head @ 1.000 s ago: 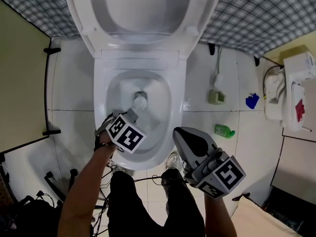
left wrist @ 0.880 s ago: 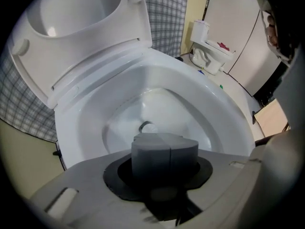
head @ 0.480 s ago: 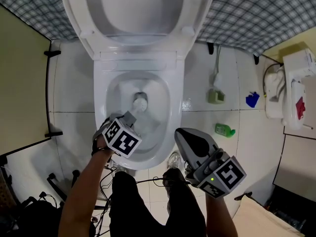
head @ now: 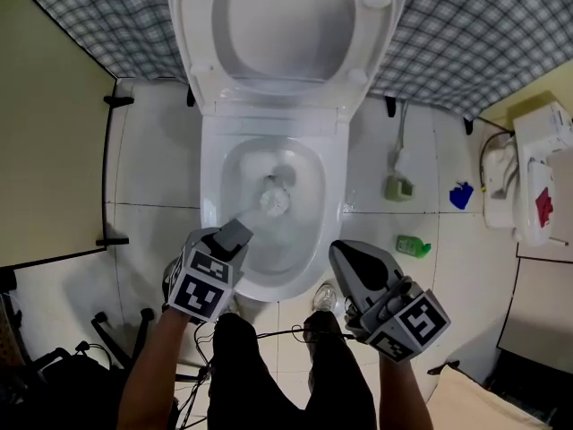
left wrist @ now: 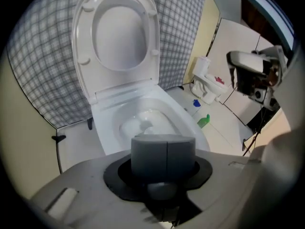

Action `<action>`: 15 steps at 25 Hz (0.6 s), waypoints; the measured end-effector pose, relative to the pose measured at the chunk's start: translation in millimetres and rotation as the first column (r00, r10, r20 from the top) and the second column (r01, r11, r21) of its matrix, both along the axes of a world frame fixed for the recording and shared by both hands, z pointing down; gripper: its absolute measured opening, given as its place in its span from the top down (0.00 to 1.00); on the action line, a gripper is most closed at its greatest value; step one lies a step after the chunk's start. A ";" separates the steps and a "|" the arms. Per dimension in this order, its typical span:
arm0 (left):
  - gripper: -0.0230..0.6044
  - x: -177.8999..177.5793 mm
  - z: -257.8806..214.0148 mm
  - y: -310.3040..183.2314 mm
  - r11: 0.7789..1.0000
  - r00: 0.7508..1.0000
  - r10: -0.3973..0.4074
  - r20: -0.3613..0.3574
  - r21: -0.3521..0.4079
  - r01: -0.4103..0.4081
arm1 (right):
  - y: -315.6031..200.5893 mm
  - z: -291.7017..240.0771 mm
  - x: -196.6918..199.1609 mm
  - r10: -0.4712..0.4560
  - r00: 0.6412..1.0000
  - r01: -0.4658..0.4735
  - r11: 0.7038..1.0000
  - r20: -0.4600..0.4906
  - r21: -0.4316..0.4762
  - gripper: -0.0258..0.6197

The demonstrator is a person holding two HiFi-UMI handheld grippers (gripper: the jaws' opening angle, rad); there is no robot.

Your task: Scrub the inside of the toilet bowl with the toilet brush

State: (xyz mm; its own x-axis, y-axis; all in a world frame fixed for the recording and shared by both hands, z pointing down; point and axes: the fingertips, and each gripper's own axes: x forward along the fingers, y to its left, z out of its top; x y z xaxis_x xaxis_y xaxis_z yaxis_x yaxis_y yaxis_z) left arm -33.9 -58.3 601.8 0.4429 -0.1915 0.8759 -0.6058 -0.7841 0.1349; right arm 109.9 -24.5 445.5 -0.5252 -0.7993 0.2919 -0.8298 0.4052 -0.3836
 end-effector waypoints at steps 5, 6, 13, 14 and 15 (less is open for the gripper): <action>0.70 -25.0 -66.1 4.4 0.996 0.988 -0.063 -0.138 0.053 0.071 | 6.9 -14.3 -20.4 -0.018 1.000 0.018 1.000 -0.004 0.015 0.96; 0.70 -32.1 -78.3 3.4 0.993 0.984 -0.076 -0.159 0.072 0.088 | 6.1 -17.9 -24.8 -0.022 1.000 0.022 1.000 -0.004 0.022 0.96; 0.70 -100.4 -140.7 1.2 0.945 0.922 -0.232 -0.310 0.155 0.289 | -2.6 -37.9 -63.2 -0.091 0.996 0.092 0.994 -0.020 0.062 0.96; 0.70 -112.6 -143.9 2.0 0.933 0.911 -0.256 -0.323 0.165 0.321 | -3.4 -39.3 -69.2 -0.102 0.995 0.103 0.993 -0.021 0.066 0.96; 0.70 -125.2 -145.3 3.2 0.920 0.899 -0.284 -0.333 0.170 0.354 | -3.8 -39.8 -75.7 -0.113 0.993 0.114 0.991 -0.021 0.068 0.96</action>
